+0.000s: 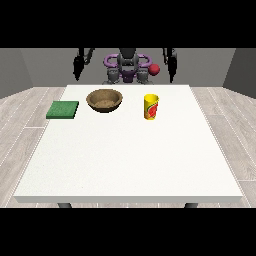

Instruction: Pick the cup and pour the ball into the bowl, then pick the bowl and place it on the pad

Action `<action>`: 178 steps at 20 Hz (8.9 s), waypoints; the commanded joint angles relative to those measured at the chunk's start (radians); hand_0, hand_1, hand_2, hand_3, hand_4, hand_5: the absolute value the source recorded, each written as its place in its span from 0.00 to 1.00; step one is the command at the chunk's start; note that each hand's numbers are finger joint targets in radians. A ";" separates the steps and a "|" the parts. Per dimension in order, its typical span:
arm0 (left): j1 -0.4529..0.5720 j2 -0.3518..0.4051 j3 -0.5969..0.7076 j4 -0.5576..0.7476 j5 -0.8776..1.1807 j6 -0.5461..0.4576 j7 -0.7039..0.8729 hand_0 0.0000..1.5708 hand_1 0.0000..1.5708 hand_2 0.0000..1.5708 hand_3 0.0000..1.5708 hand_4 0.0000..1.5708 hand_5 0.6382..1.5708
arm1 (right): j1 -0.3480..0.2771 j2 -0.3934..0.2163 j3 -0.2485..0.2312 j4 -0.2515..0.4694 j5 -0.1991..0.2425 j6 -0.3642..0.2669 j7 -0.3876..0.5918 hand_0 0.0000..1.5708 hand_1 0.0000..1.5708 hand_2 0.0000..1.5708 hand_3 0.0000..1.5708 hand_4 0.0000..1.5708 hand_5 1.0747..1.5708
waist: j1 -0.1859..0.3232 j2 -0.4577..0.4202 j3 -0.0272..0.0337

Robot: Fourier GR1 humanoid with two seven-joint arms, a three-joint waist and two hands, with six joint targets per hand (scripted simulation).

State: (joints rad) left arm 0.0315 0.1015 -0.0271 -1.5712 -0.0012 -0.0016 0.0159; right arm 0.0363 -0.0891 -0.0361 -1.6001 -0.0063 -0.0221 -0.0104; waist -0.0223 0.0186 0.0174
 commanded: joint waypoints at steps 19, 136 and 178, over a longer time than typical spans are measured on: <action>-0.280 0.025 0.177 -0.026 0.162 0.007 -0.067 0.00 0.00 0.00 0.00 0.00 0.81 | -0.136 -0.014 -0.110 0.114 -0.145 0.129 -0.215 0.00 0.00 0.00 0.00 0.00 1.00 | 0.016 0.059 -0.0169; -0.672 -0.101 -0.212 0.387 -0.625 0.605 0.255 0.77 0.77 1.00 0.93 0.59 0.98 | -0.497 -0.084 -0.212 0.849 -0.199 0.200 -0.190 0.00 0.00 0.00 0.00 0.43 1.00 | -0.018 -0.026 -0.0232; -0.403 0.000 0.011 0.401 -0.120 0.134 -0.220 0.00 0.00 0.00 0.00 0.00 0.09 | -0.443 -0.039 -0.230 0.875 -0.240 -0.083 -0.067 1.00 1.00 1.00 0.51 0.57 0.95 | 0.084 0.077 -0.0182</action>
State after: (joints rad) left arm -0.3886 0.0705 -0.0557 -1.2007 -0.1508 0.1614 -0.1836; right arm -0.3921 -0.1065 -0.2801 -0.7399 -0.2461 -0.0974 -0.1992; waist 0.0798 0.1012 -0.0188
